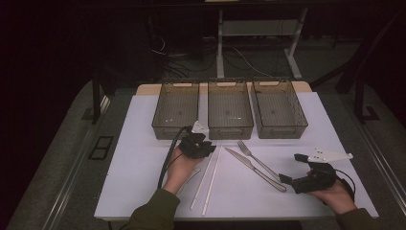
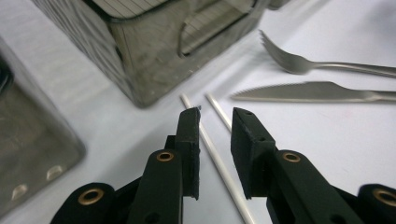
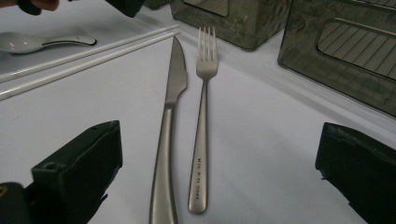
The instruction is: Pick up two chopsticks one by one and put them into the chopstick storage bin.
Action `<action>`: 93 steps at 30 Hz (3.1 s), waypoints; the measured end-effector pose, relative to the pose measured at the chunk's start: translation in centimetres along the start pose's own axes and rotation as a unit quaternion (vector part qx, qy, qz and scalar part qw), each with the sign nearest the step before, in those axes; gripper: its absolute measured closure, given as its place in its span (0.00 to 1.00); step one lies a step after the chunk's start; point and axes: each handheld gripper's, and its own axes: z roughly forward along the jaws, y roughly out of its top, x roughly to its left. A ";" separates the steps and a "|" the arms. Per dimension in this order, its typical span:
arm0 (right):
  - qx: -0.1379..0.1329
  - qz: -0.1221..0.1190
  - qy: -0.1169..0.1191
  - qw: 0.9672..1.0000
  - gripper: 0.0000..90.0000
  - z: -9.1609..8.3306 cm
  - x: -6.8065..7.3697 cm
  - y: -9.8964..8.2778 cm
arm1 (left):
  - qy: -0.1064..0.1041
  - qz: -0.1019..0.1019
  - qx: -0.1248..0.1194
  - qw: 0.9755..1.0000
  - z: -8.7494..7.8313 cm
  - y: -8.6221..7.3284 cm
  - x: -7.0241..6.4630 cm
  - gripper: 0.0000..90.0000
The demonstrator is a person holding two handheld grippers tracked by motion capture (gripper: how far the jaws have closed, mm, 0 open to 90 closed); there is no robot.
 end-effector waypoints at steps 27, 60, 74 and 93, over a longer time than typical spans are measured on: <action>0.000 0.000 0.001 1.000 0.01 0.0 0.1 0.0 | 0.000 0.041 0.062 0.997 -0.5 -3.7 -2.5 0.86; 0.000 0.002 -0.001 1.000 0.01 -0.1 0.0 0.0 | -0.041 0.041 0.046 0.997 -2.4 -3.8 -3.4 0.88; 0.001 0.001 -0.001 1.000 0.01 -0.1 0.0 0.0 | -0.018 0.056 0.070 0.996 0.5 -3.1 -5.2 0.79; 0.000 0.001 -0.001 1.000 0.01 -0.1 0.1 0.0 | -0.046 0.057 0.083 0.994 -1.1 -4.0 -5.3 0.85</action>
